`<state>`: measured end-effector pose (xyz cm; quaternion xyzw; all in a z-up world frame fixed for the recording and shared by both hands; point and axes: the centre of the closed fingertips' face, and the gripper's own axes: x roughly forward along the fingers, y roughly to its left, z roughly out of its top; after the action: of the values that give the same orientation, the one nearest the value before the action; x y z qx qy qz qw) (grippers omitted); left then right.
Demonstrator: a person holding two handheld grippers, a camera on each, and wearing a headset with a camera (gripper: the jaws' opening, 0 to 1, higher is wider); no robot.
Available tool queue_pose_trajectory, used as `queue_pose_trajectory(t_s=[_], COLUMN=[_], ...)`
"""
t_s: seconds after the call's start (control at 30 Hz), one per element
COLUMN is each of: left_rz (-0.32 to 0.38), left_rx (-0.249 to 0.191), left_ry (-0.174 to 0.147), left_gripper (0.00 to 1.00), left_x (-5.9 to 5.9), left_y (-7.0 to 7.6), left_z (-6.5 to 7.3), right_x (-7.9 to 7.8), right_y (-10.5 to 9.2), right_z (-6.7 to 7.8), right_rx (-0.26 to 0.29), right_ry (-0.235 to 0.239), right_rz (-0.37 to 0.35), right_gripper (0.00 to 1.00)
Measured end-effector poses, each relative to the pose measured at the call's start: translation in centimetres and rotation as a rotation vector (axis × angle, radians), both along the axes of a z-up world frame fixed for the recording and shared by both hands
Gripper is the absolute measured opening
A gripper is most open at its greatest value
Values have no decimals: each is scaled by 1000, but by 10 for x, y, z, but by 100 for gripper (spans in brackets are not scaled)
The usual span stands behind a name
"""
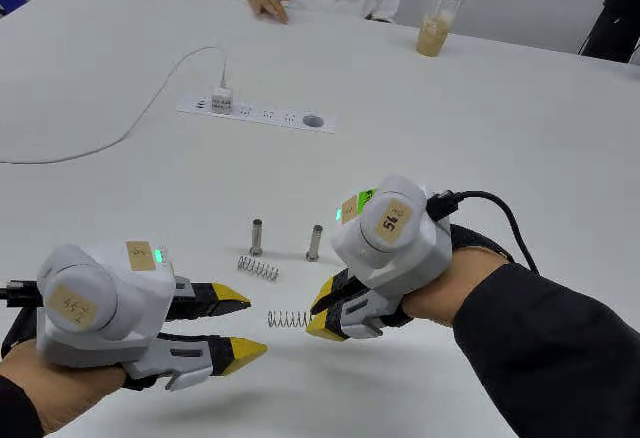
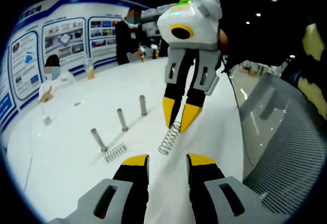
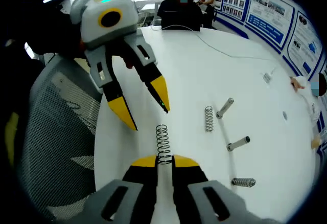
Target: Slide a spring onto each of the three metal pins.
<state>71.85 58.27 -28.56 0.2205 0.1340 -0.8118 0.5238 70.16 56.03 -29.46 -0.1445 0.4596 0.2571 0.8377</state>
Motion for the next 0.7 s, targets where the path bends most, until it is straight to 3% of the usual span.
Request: queue_pose_trajectory(t_s=[0.4,0.7], left_rz=[-76,-74], left_rx=[-10,-24], left_ry=[-60,-61], left_gripper=[20,13], left_x=[-12,-10], left_y=[0,-1], left_z=[-4,-3], right_x=[-6,-3], right_y=[14,20], right_z=[9,23], right_rx=[9,14], right_ry=[29,-1], right_rz=[43,49], right_gripper=[11,12])
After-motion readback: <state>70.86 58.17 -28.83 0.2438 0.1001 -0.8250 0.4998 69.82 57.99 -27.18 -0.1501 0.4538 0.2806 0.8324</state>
